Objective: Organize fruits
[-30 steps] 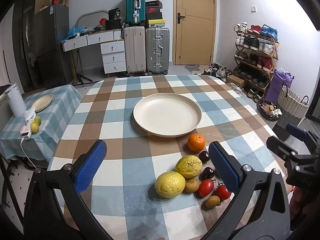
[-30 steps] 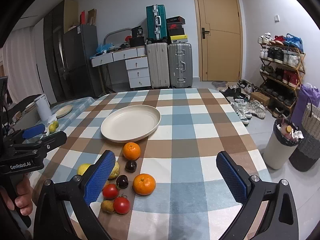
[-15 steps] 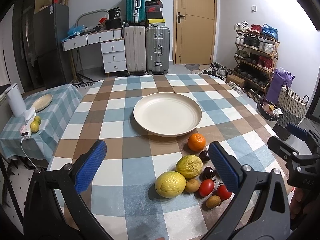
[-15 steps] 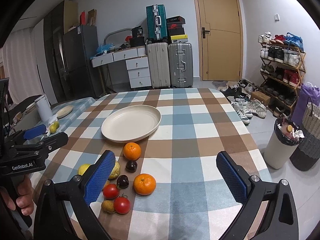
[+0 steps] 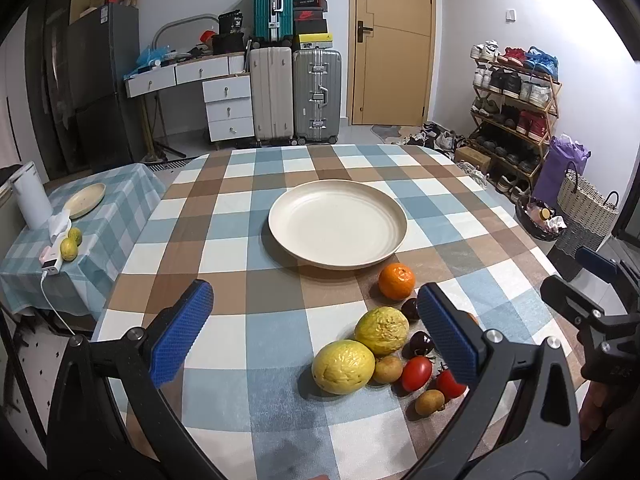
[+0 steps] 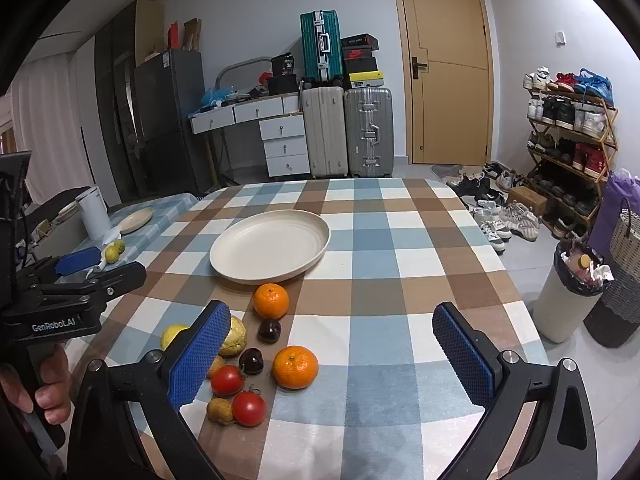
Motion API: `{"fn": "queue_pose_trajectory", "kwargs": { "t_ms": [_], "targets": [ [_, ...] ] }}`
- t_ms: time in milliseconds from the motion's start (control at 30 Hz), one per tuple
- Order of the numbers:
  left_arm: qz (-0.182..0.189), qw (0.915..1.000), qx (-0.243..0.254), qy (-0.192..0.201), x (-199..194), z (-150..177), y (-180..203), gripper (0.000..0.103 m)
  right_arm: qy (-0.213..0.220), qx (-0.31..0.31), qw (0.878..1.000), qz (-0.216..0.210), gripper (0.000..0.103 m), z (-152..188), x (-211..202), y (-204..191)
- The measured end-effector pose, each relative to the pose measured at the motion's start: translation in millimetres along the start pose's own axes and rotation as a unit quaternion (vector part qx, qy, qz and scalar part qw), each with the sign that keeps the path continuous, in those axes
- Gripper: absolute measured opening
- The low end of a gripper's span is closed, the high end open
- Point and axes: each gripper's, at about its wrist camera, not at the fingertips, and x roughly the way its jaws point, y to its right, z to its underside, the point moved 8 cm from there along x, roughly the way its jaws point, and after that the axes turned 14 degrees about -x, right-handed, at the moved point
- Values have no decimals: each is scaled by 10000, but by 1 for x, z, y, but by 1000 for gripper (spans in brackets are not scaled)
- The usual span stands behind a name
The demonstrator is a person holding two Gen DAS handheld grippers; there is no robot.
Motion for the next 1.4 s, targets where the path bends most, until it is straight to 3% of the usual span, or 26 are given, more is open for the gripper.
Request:
{"fn": "queue_pose_trajectory", "kwargs": {
  "t_ms": [367, 933, 1033, 1167, 1300, 1400],
  "targets": [
    [87, 9986, -153, -499, 31, 14, -8, 102, -64, 71, 9998, -162, 103, 9, 10, -2],
    [430, 9881, -413, -1416, 94, 58, -14, 100, -356, 243, 9986, -314, 103, 33, 42, 2],
    [623, 9843, -528, -1565, 99, 63, -16, 95, -393, 262, 9983, -333, 103, 35, 47, 3],
    [838, 9789, -582, -1770, 105, 70, -14, 79, -442, 288, 9979, -370, 103, 38, 51, 2],
    [1242, 9668, -801, -2083, 108, 79, -10, 60, -491, 270, 9977, -380, 103, 40, 56, 2],
    [1375, 9652, -839, -2062, 107, 78, -8, 48, -507, 269, 9975, -403, 103, 40, 57, 0]
  ]
}}
